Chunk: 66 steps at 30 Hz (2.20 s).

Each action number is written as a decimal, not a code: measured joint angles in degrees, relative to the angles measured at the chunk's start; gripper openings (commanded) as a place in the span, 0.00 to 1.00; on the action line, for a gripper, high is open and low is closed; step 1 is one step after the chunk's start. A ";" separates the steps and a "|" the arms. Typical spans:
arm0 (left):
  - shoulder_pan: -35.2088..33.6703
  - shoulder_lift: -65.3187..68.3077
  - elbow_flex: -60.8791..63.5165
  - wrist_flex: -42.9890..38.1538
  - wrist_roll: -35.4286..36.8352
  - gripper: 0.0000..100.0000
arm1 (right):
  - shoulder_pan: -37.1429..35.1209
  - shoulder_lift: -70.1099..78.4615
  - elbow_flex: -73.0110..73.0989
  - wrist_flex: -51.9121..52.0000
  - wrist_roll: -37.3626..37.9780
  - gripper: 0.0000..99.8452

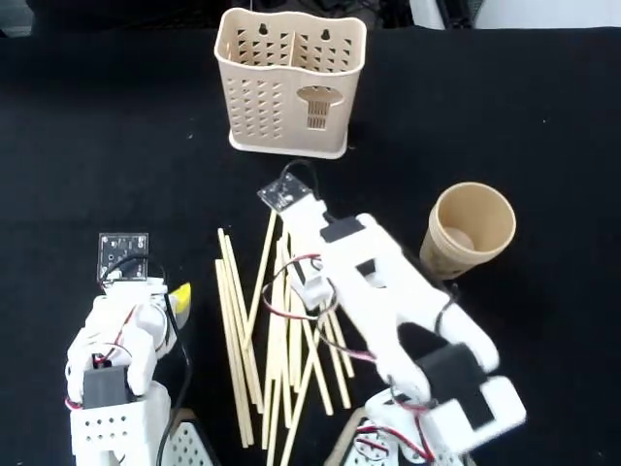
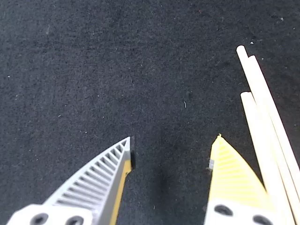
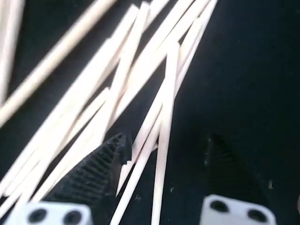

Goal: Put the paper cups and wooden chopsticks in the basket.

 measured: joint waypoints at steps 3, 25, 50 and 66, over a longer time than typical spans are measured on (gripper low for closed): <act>0.00 0.00 0.00 0.00 0.00 0.28 | 0.97 3.78 -2.29 -0.53 -0.09 0.06; 0.00 0.00 0.00 0.00 0.00 0.28 | 3.08 -7.21 -6.42 10.55 3.08 0.01; 0.00 0.00 0.00 0.00 0.00 0.28 | 2.55 -36.13 -3.08 8.09 5.98 0.01; 0.00 0.00 0.00 0.00 0.00 0.28 | -2.90 -34.20 -10.64 0.00 5.98 0.01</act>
